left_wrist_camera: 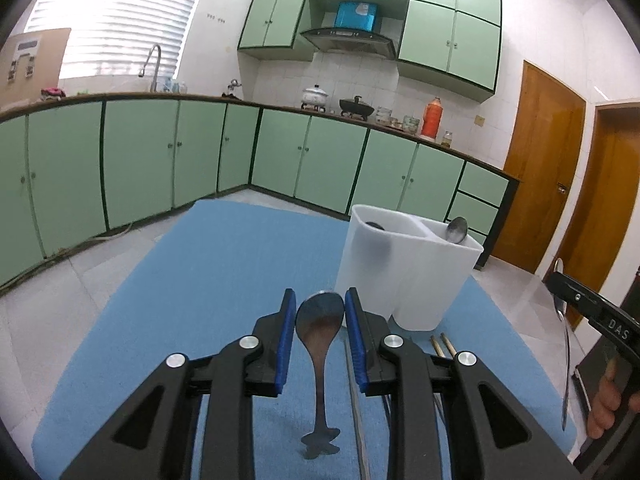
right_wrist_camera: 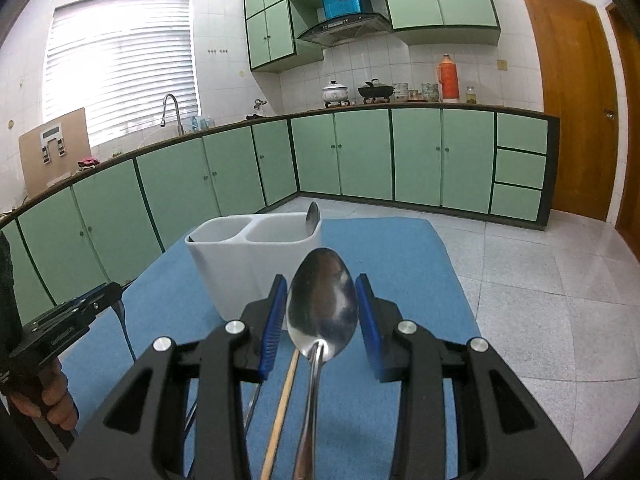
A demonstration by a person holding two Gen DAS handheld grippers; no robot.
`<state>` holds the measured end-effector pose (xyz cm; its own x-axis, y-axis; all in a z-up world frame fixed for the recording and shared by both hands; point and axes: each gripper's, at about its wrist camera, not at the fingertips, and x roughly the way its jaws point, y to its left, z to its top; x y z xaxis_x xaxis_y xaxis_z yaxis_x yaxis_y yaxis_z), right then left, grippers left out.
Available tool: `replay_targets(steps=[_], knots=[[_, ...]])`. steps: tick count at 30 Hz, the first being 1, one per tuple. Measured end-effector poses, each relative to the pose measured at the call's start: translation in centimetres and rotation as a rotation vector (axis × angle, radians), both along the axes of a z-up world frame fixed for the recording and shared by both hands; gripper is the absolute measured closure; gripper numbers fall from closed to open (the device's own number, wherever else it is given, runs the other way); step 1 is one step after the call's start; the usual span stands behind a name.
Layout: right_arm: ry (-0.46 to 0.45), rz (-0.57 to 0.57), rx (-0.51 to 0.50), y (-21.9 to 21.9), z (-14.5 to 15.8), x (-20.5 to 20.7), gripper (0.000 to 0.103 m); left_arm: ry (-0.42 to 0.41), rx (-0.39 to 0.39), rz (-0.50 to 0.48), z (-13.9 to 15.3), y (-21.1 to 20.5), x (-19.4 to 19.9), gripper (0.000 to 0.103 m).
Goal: Organize utensils
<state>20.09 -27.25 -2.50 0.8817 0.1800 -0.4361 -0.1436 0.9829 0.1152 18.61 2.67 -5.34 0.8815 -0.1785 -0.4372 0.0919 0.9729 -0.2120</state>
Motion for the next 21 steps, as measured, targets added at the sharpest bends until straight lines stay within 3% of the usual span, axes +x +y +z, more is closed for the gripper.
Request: replay_targets(steps=[4,6,9,13,14,17,21], knots=[[-0.001,-0.002,-0.001,0.0,0.0,0.0,0.069,0.025,-0.015,0.001,-0.7,0.1,0.3,0.08],[0.0,-0.002,-0.003,0.0,0.0,0.0,0.069,0.029,-0.026,-0.001,-0.8,0.2,0.3,0.091],[0.003,-0.003,-0.004,0.1,-0.2,0.0,0.069,0.024,-0.027,-0.009,-0.7,0.3,0.4,0.098],[0.015,-0.003,-0.009,0.2,-0.5,0.0,0.069,0.058,-0.022,0.0,-1.1,0.2,0.7,0.098],[0.018,-0.004,-0.011,0.2,-0.6,-0.1,0.069,0.072,-0.021,0.01,-1.2,0.3,0.8,0.096],[0.027,-0.003,-0.014,0.2,-0.8,0.0,0.069,0.125,-0.023,0.046,-1.9,0.9,1.3,0.07],[0.047,-0.002,-0.017,0.4,-1.4,0.3,0.069,0.219,0.004,0.097,-3.3,1.1,2.2,0.058]])
